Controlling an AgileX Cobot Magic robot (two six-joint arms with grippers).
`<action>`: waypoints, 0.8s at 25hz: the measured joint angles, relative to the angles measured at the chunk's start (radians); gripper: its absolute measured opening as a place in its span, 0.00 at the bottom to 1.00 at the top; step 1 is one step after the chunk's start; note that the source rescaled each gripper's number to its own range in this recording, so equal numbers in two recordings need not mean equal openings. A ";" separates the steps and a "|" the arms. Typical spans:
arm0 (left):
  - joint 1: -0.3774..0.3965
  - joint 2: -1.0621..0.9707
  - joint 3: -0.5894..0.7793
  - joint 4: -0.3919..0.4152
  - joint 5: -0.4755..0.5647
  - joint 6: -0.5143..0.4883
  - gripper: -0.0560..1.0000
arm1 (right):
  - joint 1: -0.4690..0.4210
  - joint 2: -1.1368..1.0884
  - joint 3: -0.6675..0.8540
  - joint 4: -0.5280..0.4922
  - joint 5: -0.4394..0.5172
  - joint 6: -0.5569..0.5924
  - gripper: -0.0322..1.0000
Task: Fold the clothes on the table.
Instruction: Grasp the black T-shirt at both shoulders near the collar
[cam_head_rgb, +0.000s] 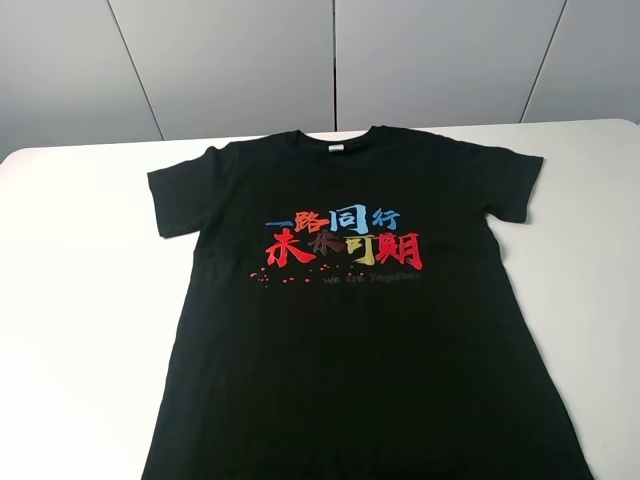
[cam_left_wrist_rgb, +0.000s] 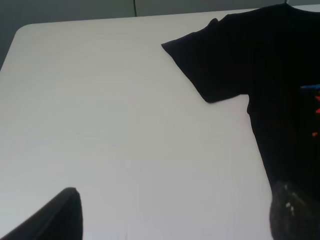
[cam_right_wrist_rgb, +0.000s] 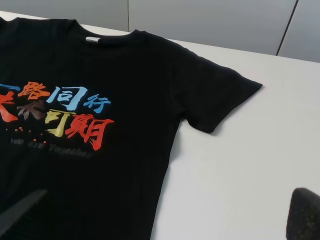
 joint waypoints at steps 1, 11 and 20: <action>0.000 0.000 0.000 0.000 0.000 0.000 1.00 | 0.000 0.000 0.000 0.000 0.000 0.000 1.00; 0.000 0.000 0.000 0.000 0.000 0.000 1.00 | 0.000 0.000 0.000 0.015 0.000 0.000 1.00; 0.000 0.000 0.000 0.000 0.000 0.002 1.00 | 0.000 0.000 0.000 0.054 0.001 0.002 1.00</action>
